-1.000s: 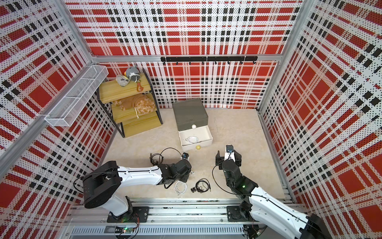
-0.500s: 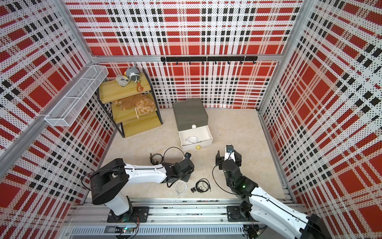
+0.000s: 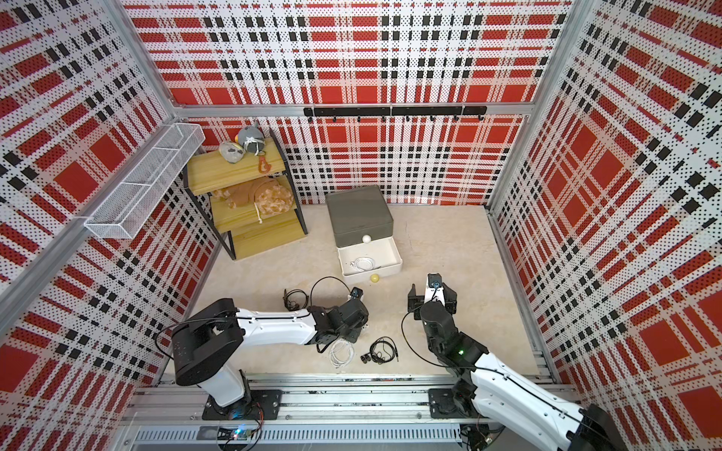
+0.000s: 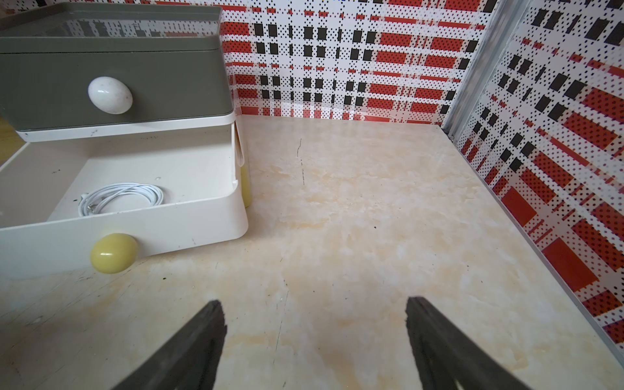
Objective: Place the wired earphones into the drawer by color
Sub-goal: Pick up the wired earphones from the center of the board, then place the wired earphones in the drawer.
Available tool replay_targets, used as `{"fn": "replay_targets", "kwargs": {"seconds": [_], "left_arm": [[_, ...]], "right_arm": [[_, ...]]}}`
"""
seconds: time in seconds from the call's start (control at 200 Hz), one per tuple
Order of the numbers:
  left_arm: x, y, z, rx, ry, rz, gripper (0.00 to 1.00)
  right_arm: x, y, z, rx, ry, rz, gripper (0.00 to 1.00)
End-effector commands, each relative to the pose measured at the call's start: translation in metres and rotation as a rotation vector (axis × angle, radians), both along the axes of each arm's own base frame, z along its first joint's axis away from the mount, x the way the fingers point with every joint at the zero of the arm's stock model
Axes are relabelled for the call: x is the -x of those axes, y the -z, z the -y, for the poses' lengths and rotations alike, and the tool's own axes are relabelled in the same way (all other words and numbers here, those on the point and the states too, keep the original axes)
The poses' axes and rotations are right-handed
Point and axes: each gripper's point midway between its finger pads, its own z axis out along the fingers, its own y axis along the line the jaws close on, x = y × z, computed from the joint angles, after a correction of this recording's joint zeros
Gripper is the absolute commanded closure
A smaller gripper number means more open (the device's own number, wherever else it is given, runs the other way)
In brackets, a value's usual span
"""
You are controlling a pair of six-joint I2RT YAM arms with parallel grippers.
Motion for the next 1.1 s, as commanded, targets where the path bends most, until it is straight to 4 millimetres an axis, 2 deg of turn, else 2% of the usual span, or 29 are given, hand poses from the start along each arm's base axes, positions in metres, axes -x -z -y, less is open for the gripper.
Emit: {"fn": "replay_targets", "kwargs": {"seconds": [0.0, 0.346, 0.666, 0.907, 1.097], "left_arm": [[-0.005, -0.025, 0.007, 0.053, -0.012, 0.036, 1.0], [-0.006, -0.078, 0.008, 0.154, -0.013, 0.106, 1.0], [-0.013, -0.13, 0.019, 0.248, 0.01, 0.176, 1.0], [-0.041, -0.185, 0.037, 0.289, -0.003, 0.309, 1.0], [-0.073, -0.217, 0.05, 0.318, -0.039, 0.395, 1.0]], "right_arm": [[0.0, -0.006, 0.005, -0.005, 0.021, 0.022, 0.1], [-0.001, -0.004, 0.007, 0.002, 0.032, 0.021, 0.1], [-0.001, -0.005, 0.007, 0.0, 0.037, 0.024, 0.1], [0.0, -0.006, 0.009, -0.004, 0.041, 0.027, 0.1], [0.002, -0.009, 0.011, -0.016, 0.042, 0.036, 0.1]]}}
